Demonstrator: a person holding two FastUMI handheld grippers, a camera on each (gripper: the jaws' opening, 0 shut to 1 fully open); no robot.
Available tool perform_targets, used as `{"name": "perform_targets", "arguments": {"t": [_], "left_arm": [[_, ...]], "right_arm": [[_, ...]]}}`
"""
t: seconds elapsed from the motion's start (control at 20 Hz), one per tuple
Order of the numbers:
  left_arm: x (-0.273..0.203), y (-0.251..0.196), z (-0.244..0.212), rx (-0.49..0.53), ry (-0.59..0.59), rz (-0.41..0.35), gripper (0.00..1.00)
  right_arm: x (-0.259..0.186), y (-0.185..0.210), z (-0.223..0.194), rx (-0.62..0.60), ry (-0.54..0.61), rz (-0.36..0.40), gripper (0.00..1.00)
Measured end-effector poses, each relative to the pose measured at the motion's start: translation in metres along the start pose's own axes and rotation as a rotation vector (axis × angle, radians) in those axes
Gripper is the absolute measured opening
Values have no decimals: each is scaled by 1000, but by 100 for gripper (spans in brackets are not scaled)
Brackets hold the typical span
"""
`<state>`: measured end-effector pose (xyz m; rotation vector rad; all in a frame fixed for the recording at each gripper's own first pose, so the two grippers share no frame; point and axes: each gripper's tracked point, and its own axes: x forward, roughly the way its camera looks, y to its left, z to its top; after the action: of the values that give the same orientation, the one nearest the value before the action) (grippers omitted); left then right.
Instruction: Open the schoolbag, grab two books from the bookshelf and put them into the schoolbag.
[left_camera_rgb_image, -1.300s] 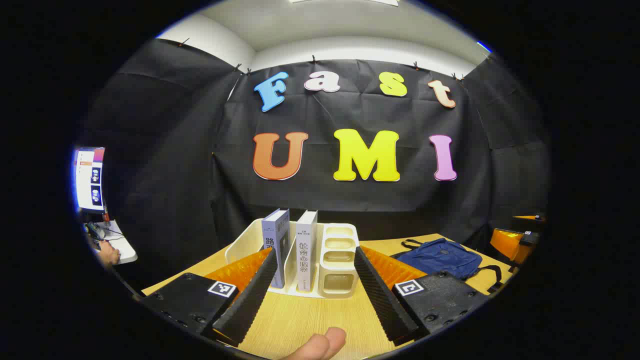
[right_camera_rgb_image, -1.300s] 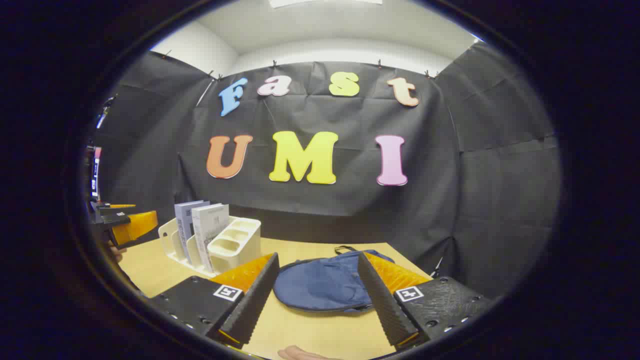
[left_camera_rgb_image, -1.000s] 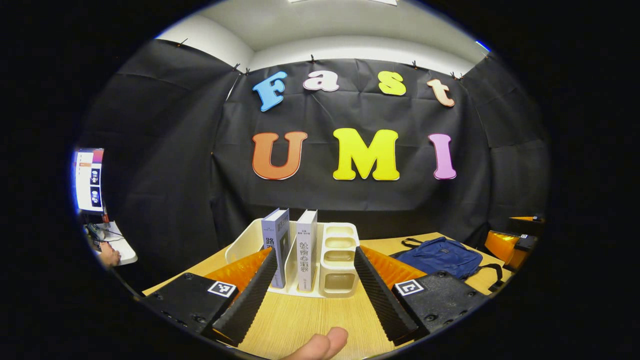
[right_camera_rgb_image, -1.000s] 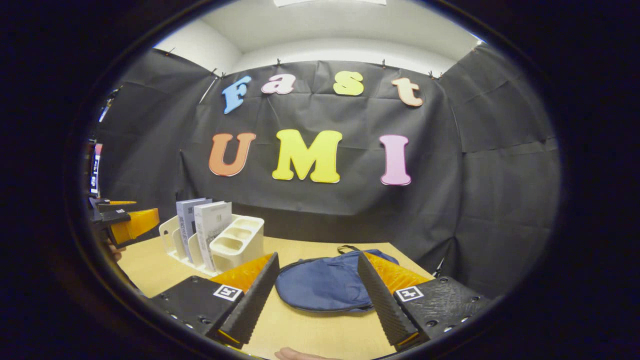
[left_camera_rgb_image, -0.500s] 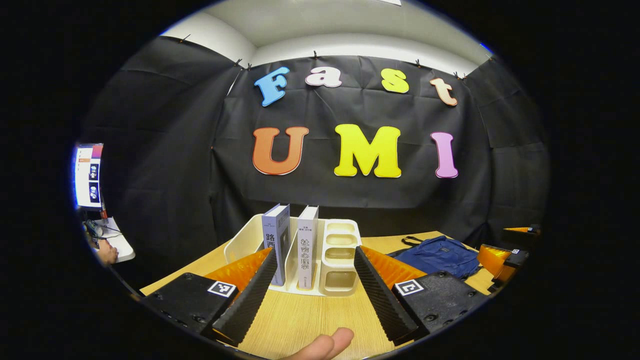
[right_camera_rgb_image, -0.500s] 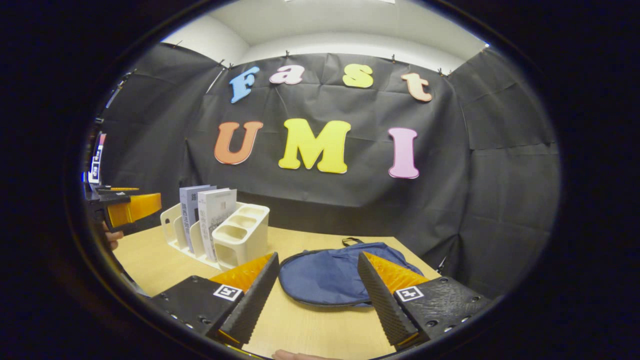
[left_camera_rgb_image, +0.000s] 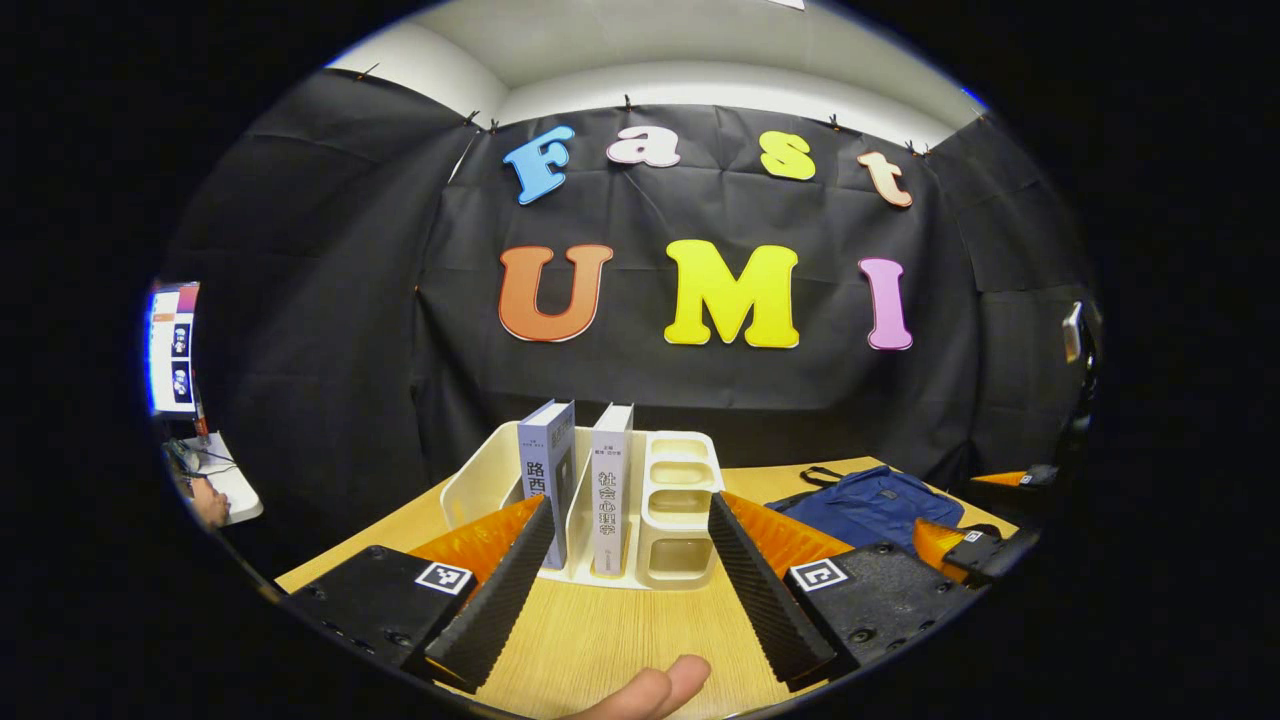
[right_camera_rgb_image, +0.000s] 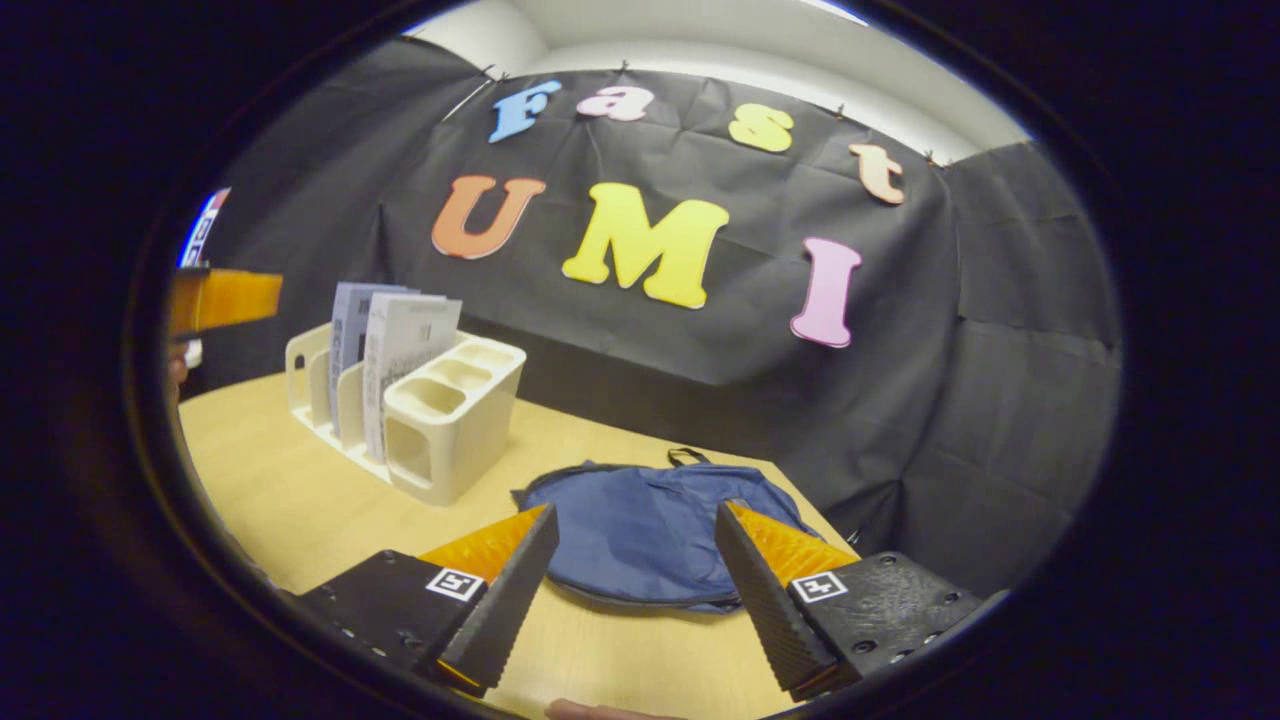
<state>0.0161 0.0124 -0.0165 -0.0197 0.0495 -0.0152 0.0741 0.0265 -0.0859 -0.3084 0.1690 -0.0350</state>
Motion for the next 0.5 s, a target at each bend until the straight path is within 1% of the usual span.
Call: {"name": "perform_targets", "arguments": {"t": [0.05, 0.1, 0.15, 0.2, 0.25, 0.35, 0.45, 0.5], "left_arm": [[1, 1, -1, 3, 2, 4, 99], [2, 4, -2, 7, 3, 8, 99], [3, 4, -3, 11, 6, 10, 99], [5, 5, -4, 17, 8, 11, 99], [5, 6, -4, 20, 6, 13, 99], [6, 9, -4, 27, 3, 9, 99], [8, 17, -4, 31, -3, 12, 99], [9, 23, -3, 33, -3, 21, 99]], "right_arm": [[7, 6, -12, -50, 11, 0, 95], [16, 14, -20, -90, 28, 2, 98], [25, 21, -28, -125, 52, 10, 95], [31, 32, -31, -149, 61, 32, 96], [36, 41, -37, -174, 78, 44, 99], [42, 58, -45, -219, 104, 57, 99], [50, 70, -54, -265, 127, 54, 98], [52, 75, -58, -308, 140, 60, 99]]}}
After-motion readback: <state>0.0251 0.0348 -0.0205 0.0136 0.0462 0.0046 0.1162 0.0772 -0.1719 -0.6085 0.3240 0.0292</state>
